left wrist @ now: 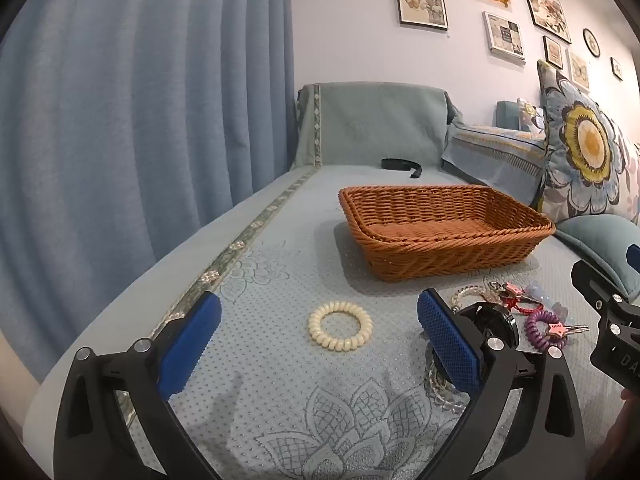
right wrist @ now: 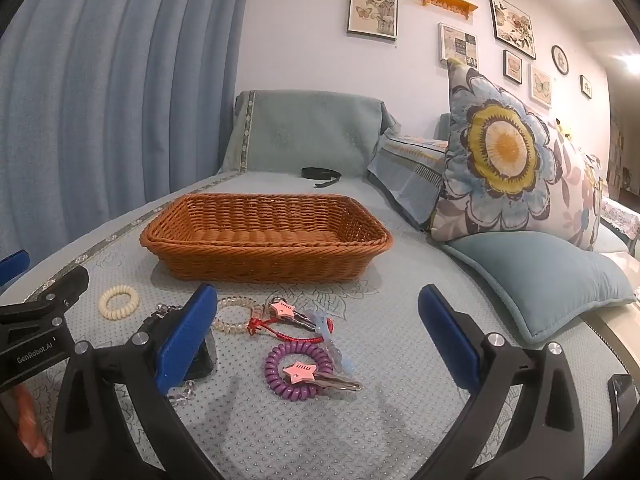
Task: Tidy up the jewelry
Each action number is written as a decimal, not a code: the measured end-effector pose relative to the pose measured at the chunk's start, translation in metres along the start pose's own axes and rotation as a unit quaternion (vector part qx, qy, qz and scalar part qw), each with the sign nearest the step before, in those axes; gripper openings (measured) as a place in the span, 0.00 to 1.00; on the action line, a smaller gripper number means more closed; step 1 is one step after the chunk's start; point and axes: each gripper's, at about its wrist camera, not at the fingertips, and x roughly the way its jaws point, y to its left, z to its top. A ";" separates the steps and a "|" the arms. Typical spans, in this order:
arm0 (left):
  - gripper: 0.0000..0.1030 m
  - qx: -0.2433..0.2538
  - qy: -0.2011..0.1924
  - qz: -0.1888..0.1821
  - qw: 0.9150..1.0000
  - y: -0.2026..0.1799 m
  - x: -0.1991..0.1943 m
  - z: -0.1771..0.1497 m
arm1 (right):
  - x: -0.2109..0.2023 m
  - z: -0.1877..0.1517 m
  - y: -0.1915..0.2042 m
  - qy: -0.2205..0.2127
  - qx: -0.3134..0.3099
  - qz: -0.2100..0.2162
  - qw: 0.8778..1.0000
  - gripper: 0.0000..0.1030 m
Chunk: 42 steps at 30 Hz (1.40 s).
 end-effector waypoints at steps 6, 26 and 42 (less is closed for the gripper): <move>0.93 -0.001 0.002 0.000 1.000 0.000 0.000 0.000 | 0.000 0.000 0.000 0.000 0.000 0.000 1.000 0.94; 0.93 -0.002 0.004 -0.001 1.000 0.001 0.001 0.001 | 0.000 0.000 0.000 0.000 0.000 0.000 1.000 0.94; 0.92 -0.002 0.005 -0.004 1.000 -0.001 0.002 0.000 | 0.000 0.000 0.001 0.001 -0.002 -0.001 1.000 0.94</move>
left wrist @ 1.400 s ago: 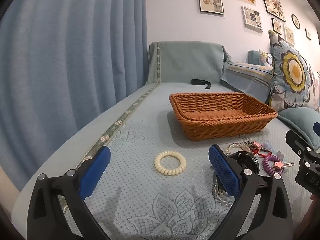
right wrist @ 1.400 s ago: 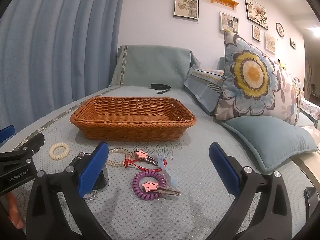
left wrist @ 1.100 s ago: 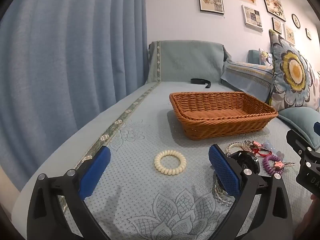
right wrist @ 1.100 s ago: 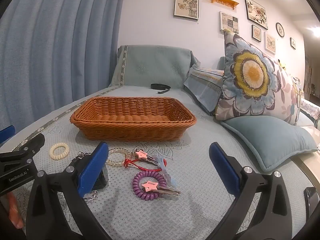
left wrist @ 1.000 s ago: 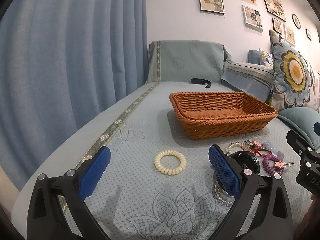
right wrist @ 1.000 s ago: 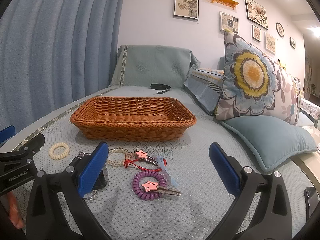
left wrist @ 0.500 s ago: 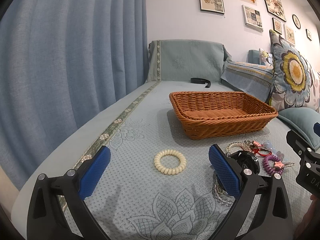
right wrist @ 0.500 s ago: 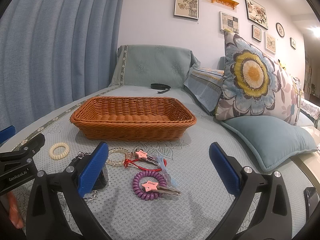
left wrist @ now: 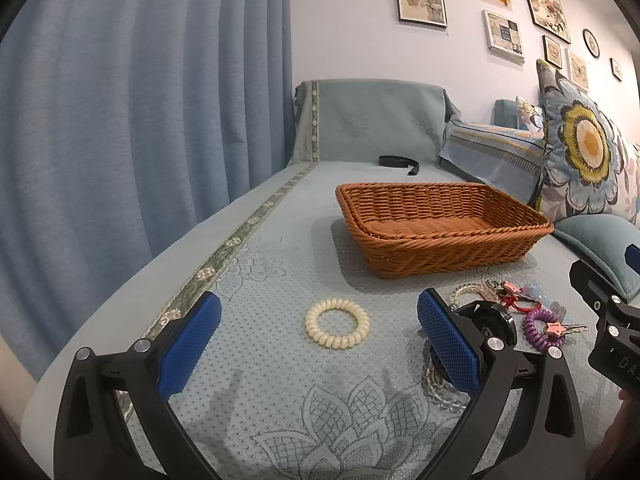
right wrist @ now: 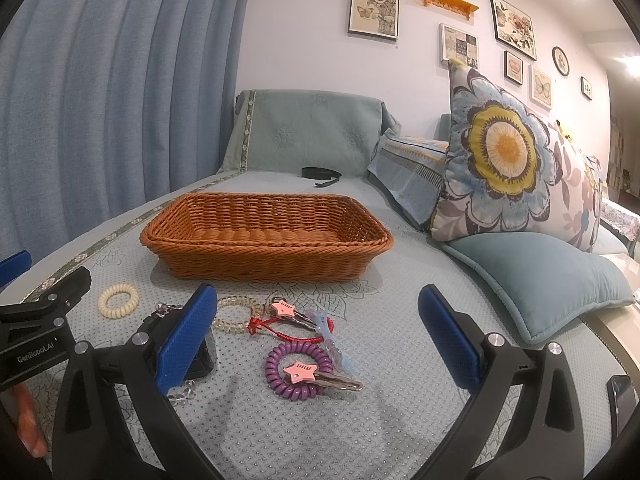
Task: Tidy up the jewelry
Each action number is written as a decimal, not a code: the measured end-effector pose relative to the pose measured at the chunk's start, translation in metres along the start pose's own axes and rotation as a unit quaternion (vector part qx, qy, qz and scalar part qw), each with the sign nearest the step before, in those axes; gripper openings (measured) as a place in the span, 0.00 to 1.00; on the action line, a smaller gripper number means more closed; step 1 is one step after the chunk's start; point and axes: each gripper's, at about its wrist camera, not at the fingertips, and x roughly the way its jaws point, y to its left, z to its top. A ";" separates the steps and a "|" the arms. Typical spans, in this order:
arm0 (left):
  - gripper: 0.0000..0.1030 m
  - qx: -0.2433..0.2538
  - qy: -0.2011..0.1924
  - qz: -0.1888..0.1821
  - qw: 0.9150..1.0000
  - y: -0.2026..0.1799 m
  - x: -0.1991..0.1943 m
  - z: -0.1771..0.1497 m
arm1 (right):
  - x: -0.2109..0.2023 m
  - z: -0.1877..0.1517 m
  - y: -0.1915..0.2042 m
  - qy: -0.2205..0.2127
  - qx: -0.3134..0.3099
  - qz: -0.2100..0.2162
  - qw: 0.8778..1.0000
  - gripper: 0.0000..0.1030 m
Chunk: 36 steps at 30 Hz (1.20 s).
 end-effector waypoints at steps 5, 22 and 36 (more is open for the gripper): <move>0.92 -0.005 0.005 -0.001 1.000 0.000 0.000 0.000 | 0.000 -0.001 0.002 0.001 -0.002 -0.001 1.000 0.94; 0.69 -0.046 0.148 -0.086 0.984 0.050 0.071 0.013 | 0.021 0.009 -0.039 0.085 0.041 0.059 0.994 0.71; 0.44 -0.050 0.212 -0.107 0.970 0.046 0.104 -0.002 | 0.054 -0.013 -0.049 0.198 0.062 0.123 0.971 0.28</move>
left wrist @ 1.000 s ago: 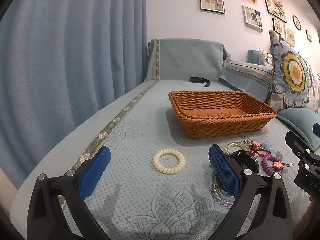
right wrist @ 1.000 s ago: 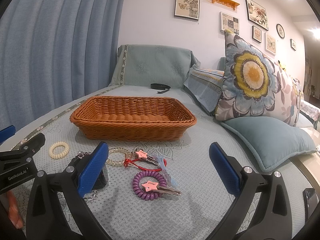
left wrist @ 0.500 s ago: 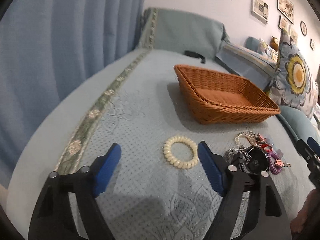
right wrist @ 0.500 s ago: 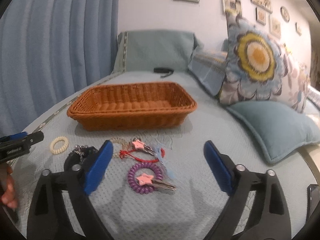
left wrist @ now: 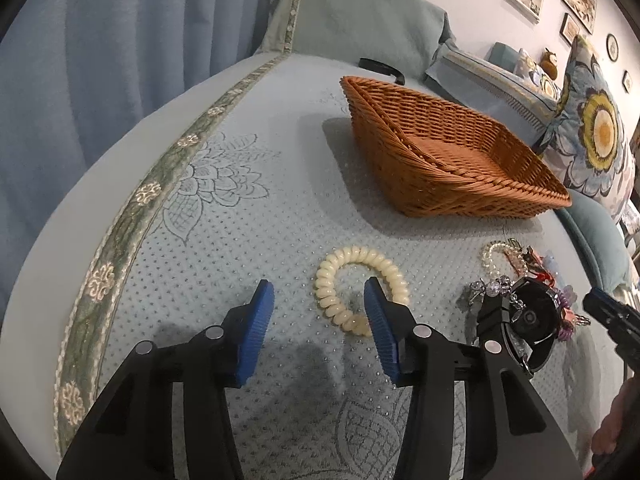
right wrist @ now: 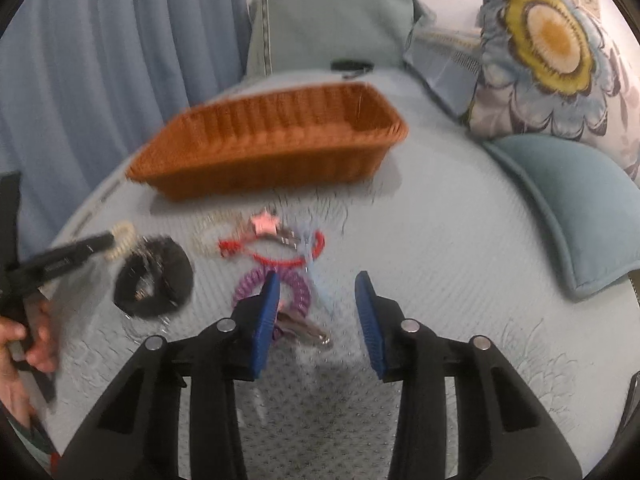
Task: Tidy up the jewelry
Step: 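Grasp the cream coil bracelet with the left gripper while the right grasps the light blue hair clip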
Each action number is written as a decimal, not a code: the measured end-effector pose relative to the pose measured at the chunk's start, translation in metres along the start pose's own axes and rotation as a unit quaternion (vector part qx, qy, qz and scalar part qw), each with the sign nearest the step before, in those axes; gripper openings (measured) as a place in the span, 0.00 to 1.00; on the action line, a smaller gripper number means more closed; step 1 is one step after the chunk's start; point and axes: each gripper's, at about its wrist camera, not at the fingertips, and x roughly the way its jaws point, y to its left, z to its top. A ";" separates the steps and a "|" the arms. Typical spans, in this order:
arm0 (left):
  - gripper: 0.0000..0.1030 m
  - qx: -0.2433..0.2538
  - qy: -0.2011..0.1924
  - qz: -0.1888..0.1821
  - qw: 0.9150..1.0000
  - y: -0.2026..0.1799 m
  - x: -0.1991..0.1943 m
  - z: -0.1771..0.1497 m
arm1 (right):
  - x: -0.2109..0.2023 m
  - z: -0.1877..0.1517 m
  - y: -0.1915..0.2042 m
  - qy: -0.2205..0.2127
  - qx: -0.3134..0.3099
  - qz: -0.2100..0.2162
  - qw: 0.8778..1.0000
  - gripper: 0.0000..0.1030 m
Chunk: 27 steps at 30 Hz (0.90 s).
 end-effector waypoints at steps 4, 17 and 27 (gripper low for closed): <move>0.44 0.002 0.002 0.002 1.000 -0.002 -0.001 -0.001 | -0.006 -0.001 -0.013 0.010 0.022 0.010 1.000 0.27; 0.44 0.017 0.001 0.015 1.000 -0.008 0.001 0.000 | 0.042 0.016 -0.007 0.058 0.012 0.015 0.998 0.27; 0.09 0.035 -0.002 0.023 0.999 -0.016 0.001 -0.001 | 0.038 0.016 -0.016 0.046 0.034 0.034 0.998 0.10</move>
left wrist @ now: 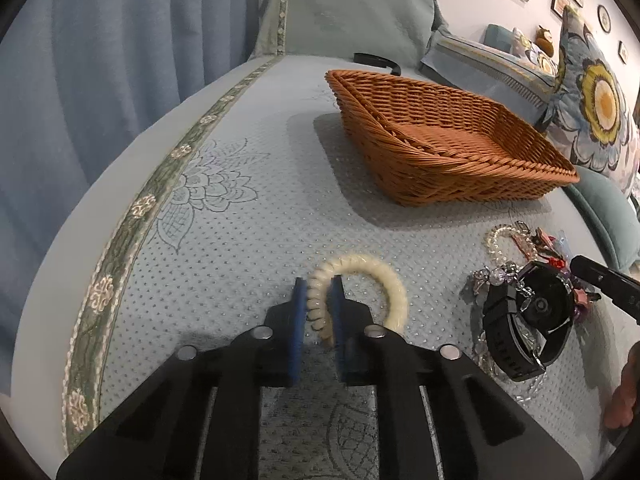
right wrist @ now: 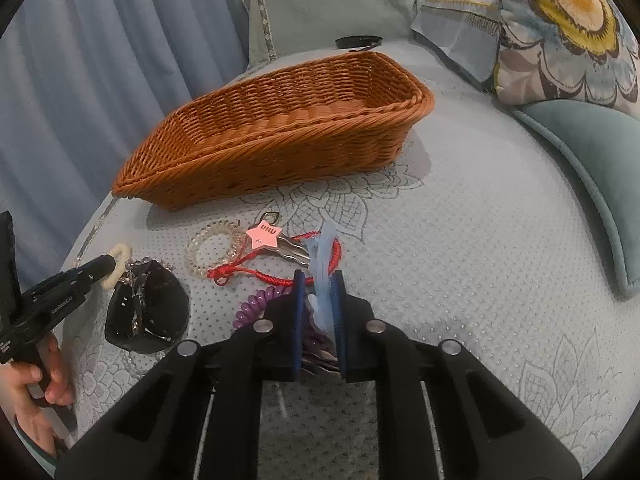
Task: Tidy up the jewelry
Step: 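Grasp the cream coil bracelet with the left gripper while the right grasps the light blue hair clip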
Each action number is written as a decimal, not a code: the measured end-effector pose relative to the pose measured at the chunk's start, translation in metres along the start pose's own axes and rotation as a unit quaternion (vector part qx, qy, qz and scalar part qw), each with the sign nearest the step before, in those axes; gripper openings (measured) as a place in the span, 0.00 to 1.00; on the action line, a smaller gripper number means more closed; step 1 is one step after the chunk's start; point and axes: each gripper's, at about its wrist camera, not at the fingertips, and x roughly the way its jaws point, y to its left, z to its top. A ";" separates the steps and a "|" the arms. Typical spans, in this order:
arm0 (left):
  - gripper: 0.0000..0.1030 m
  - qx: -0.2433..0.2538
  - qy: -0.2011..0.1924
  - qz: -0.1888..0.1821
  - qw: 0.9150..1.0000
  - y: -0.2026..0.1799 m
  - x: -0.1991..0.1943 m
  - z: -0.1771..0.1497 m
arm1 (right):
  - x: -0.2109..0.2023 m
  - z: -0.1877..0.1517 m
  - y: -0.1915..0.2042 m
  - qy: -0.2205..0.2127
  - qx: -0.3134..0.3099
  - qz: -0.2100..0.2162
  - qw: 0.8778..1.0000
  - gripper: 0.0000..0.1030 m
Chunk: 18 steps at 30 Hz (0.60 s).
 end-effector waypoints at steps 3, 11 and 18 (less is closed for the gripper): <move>0.08 -0.005 -0.006 -0.011 1.000 0.002 -0.003 0.000 | -0.006 -0.002 -0.007 -0.008 0.017 0.014 1.000 0.07; 0.08 -0.010 -0.025 -0.023 0.999 0.000 -0.012 0.000 | -0.018 -0.004 -0.014 -0.022 0.025 0.004 0.999 0.06; 0.08 -0.013 -0.021 -0.027 0.999 0.002 -0.009 0.000 | -0.008 -0.007 -0.007 0.003 -0.010 -0.030 0.999 0.07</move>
